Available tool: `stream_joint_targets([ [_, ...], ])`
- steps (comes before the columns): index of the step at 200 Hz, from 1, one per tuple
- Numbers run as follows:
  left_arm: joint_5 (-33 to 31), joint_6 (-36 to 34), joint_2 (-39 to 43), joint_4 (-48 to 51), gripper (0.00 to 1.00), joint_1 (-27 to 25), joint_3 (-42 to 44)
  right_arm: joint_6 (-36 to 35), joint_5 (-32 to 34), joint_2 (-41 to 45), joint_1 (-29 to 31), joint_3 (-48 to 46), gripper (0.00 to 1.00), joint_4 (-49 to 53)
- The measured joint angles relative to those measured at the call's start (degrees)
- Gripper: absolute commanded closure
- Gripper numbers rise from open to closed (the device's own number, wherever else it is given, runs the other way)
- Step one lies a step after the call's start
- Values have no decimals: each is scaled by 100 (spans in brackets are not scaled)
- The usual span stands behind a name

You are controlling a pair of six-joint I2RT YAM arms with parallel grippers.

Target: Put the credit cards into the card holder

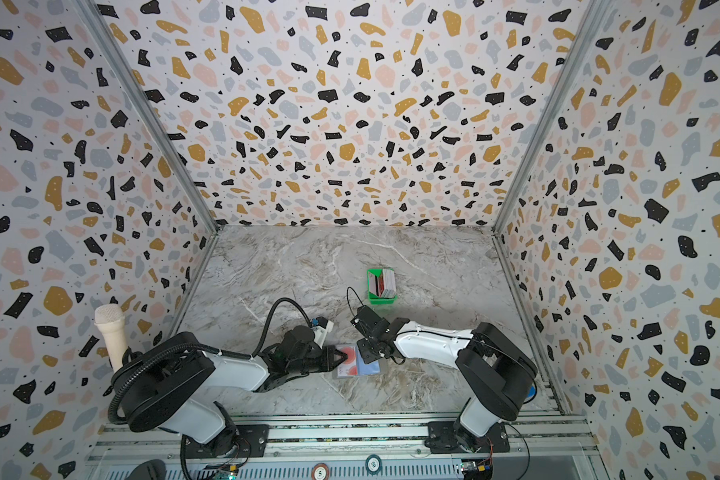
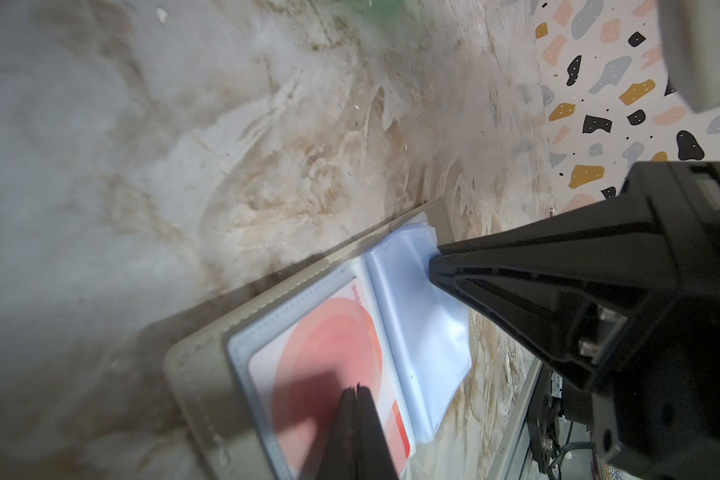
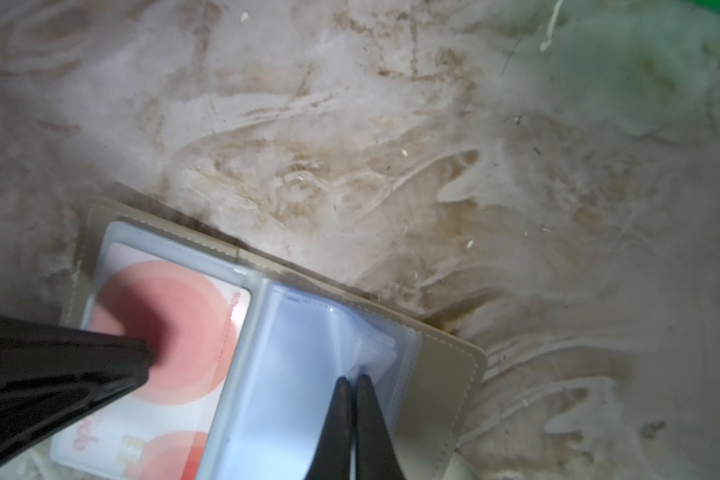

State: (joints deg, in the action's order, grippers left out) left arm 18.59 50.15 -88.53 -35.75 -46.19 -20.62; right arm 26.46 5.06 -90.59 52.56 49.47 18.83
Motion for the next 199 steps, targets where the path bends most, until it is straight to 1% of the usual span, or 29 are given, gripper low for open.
stream_joint_targets([
  [46, 2, 0, -17, -2, 100, 0, 0, 61, -299, 271, 68, 81, 100, -13],
  [66, 11, 4, -24, -35, 100, 26, 0, 94, -472, 280, 72, 98, 100, -63],
  [84, 35, 63, 22, -44, 100, 87, 26, 116, -496, 280, 74, 131, 100, -76],
  [129, -138, 76, 1027, 363, 100, 278, 219, 151, -358, 280, 83, 155, 100, -20],
  [149, -203, -2, 1220, 579, 100, 291, 247, 153, -262, 280, 83, 155, 100, 26],
  [173, -221, -48, 1161, 761, 100, 291, 354, 155, -186, 280, 83, 155, 100, 55],
  [199, -168, -39, 844, 745, 100, 284, 428, 153, -168, 280, 140, 155, 100, 52],
])
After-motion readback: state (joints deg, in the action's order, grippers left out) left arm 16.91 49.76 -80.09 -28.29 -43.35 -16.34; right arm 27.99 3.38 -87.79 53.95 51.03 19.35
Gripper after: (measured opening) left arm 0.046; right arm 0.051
